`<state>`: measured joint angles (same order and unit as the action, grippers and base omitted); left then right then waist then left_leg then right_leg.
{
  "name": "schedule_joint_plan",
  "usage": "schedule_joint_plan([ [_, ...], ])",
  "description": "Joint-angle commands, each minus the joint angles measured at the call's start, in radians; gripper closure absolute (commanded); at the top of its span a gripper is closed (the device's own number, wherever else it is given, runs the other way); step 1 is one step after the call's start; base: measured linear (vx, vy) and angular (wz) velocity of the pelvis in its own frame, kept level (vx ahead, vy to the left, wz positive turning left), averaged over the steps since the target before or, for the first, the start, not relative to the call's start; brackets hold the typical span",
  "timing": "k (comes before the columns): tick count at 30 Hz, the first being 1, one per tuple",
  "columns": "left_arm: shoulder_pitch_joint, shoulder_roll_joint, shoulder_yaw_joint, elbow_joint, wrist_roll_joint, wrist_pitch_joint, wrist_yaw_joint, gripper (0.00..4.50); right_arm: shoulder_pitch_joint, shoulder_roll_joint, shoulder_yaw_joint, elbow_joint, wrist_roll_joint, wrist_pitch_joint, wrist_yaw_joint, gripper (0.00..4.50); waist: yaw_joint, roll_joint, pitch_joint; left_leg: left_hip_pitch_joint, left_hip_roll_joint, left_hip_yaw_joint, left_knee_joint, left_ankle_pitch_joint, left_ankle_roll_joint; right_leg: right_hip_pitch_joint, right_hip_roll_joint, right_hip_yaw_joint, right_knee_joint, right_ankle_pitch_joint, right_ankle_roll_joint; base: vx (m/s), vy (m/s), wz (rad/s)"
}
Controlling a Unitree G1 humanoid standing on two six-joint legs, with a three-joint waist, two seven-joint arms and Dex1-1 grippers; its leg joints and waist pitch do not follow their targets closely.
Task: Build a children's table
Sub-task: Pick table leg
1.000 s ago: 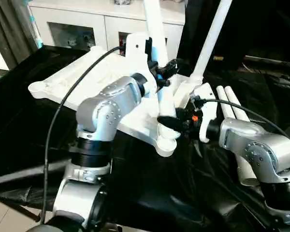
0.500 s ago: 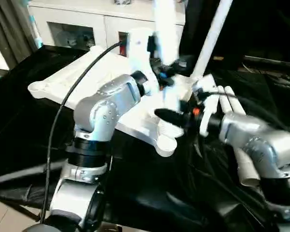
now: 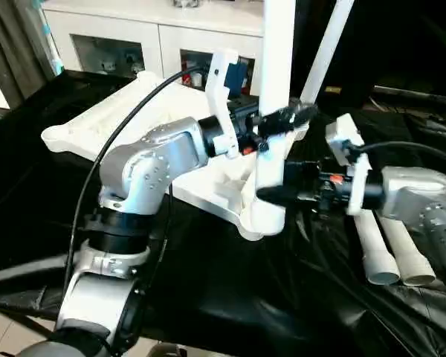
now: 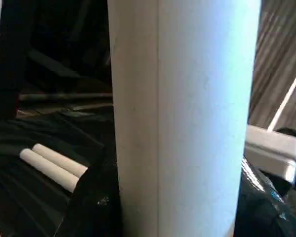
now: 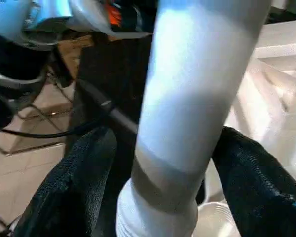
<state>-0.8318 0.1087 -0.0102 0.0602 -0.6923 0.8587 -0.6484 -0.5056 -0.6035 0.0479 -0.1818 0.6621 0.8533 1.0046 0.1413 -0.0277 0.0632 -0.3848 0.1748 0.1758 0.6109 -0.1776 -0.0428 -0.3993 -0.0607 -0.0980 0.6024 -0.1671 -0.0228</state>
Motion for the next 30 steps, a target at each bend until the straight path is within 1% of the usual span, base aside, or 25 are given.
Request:
schedule_joint_plan([
  [1, -0.032, -0.009, 0.020, -0.018, -0.044, 0.024, -0.023, 2.66, 0.006, -0.022, 0.004, -0.008, 0.018, -0.015, 0.032, 1.17, 0.000, -0.018, -0.079, 0.018, 0.058, -0.018, -0.059, -0.099, 0.036, 0.057, -0.099, 0.059, -0.074, -0.301, -0.119, 0.000, 0.000, 0.00],
  [2, -0.033, -0.009, 0.021, -0.018, -0.045, 0.025, -0.024, 2.66, 0.006, -0.023, 0.004, -0.009, 0.018, -0.015, 0.034, 1.17, 0.000, -0.018, -0.079, 0.018, 0.059, -0.018, -0.059, -0.097, 0.036, 0.057, -0.098, 0.059, -0.074, -0.295, -0.121, 0.000, 0.000, 0.00],
  [3, -0.033, -0.008, 0.020, -0.019, -0.048, 0.026, -0.030, 2.66, 0.009, -0.029, 0.007, -0.011, 0.021, -0.013, 0.044, 1.17, -0.002, -0.020, -0.079, 0.018, 0.059, -0.018, -0.059, -0.096, 0.038, 0.057, -0.097, 0.058, -0.074, -0.291, -0.122, 0.000, 0.000, 0.00],
  [6, -0.031, -0.008, 0.020, -0.023, -0.056, 0.023, -0.039, 2.66, 0.016, -0.032, 0.007, -0.014, 0.022, -0.003, 0.062, 1.17, 0.000, -0.020, -0.079, 0.018, 0.059, -0.018, -0.059, -0.096, 0.040, 0.057, -0.098, 0.059, -0.074, -0.299, -0.118, 0.000, 0.000, 0.00],
  [11, -0.020, -0.006, 0.010, -0.051, -0.071, 0.020, -0.069, 2.66, 0.025, -0.028, 0.000, -0.008, 0.043, 0.015, 0.070, 1.17, -0.001, -0.023, -0.079, 0.017, 0.059, -0.018, -0.058, -0.095, 0.040, 0.057, -0.098, 0.059, -0.076, -0.308, -0.116, 0.000, 0.000, 0.00],
  [14, -0.013, 0.000, -0.001, -0.064, -0.073, 0.023, -0.083, 2.66, 0.028, -0.025, 0.004, -0.004, 0.049, 0.021, 0.075, 1.17, -0.001, -0.021, -0.079, 0.017, 0.060, -0.019, -0.059, -0.092, 0.042, 0.057, -0.097, 0.058, -0.075, -0.310, -0.114, 0.000, 0.000, 0.00],
  [16, -0.011, 0.000, -0.003, -0.067, -0.074, 0.023, -0.084, 2.66, 0.030, -0.024, 0.004, -0.004, 0.051, 0.023, 0.077, 1.17, -0.002, -0.022, -0.078, 0.017, 0.059, -0.018, -0.059, -0.096, 0.041, 0.057, -0.097, 0.058, -0.077, -0.318, -0.111, 0.000, 0.000, 0.00],
  [19, -0.008, 0.004, -0.011, -0.072, -0.075, 0.022, -0.093, 2.66, 0.033, -0.016, 0.003, -0.006, 0.060, 0.033, 0.075, 1.17, -0.001, -0.022, -0.078, 0.018, 0.057, -0.018, -0.059, -0.100, 0.038, 0.056, -0.097, 0.058, -0.080, -0.340, -0.099, 0.000, 0.000, 0.00],
  [23, 0.002, 0.016, -0.034, -0.080, -0.062, 0.016, -0.116, 2.66, 0.037, -0.005, -0.002, -0.007, 0.074, 0.042, 0.068, 1.17, -0.001, -0.020, -0.079, 0.018, 0.058, -0.018, -0.059, -0.098, 0.035, 0.055, -0.097, 0.058, -0.079, -0.335, -0.097, 0.000, 0.000, 0.00],
  [24, 0.004, 0.017, -0.037, -0.080, -0.057, 0.016, -0.118, 2.66, 0.038, -0.004, -0.001, -0.009, 0.077, 0.042, 0.067, 1.17, -0.001, -0.020, -0.079, 0.018, 0.059, -0.019, -0.059, -0.095, 0.034, 0.056, -0.097, 0.058, -0.077, -0.321, -0.102, 0.000, 0.000, 0.00],
  [29, 0.002, 0.018, -0.039, -0.075, -0.052, 0.013, -0.121, 2.66, 0.037, 0.000, -0.001, -0.008, 0.079, 0.045, 0.066, 1.17, -0.001, -0.019, -0.078, 0.017, 0.059, -0.019, -0.060, -0.097, 0.033, 0.056, -0.096, 0.058, -0.077, -0.319, -0.107, 0.000, 0.000, 0.00],
  [30, 0.001, 0.019, -0.039, -0.075, -0.052, 0.013, -0.122, 2.66, 0.036, 0.001, 0.000, -0.008, 0.079, 0.045, 0.065, 1.17, -0.001, -0.021, -0.079, 0.017, 0.058, -0.018, -0.059, -0.096, 0.032, 0.057, -0.097, 0.058, -0.077, -0.319, -0.105, 0.000, 0.000, 0.00],
])
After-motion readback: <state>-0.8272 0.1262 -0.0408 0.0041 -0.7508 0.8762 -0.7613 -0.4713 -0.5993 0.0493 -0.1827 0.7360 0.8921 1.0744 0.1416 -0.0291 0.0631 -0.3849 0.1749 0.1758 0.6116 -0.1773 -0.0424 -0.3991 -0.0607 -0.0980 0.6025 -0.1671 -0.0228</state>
